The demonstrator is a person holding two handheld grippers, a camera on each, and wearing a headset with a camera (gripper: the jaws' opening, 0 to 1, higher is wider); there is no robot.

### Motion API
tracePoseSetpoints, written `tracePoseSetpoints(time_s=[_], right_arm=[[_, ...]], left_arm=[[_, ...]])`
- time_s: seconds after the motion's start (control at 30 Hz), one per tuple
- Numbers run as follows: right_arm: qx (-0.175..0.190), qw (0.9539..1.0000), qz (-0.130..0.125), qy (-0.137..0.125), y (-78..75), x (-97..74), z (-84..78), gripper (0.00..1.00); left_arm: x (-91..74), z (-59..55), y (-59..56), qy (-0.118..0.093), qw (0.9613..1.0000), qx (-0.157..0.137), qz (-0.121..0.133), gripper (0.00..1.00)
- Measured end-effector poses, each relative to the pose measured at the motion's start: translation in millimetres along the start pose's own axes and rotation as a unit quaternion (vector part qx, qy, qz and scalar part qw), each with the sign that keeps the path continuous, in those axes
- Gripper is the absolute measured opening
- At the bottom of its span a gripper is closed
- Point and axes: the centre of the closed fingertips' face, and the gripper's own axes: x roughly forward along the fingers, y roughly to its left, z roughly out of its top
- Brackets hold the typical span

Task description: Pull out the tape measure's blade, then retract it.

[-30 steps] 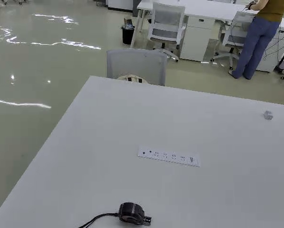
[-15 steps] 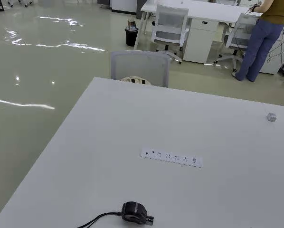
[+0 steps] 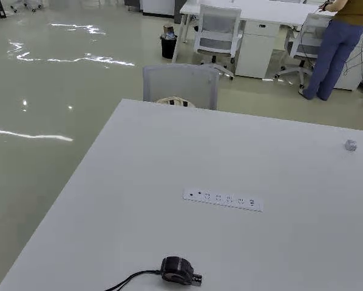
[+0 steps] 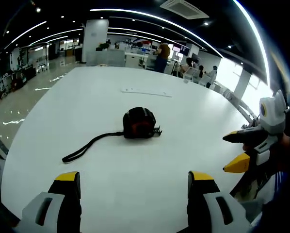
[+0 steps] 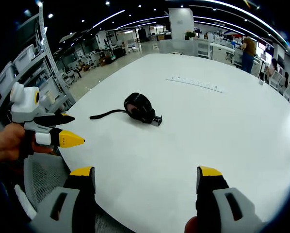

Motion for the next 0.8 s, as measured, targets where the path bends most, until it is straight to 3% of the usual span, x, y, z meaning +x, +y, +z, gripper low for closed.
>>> tracePoseSetpoints(time_s=[0.47, 0.8], right_arm=[[0.008, 0.9999, -0.01, -0.003, -4.5, -14.7, -0.9, 0.92], [0.014, 0.9996, -0.024, 0.005, -6.9, -24.4, -10.0, 0.98]], left_arm=[[-15.3, 0.0, 4.6, 0.0, 1.0, -0.002, 0.0, 0.92], [-34.7, -10.2, 7.7, 0.012, 0.9999, 0.0, -0.001, 0.96]])
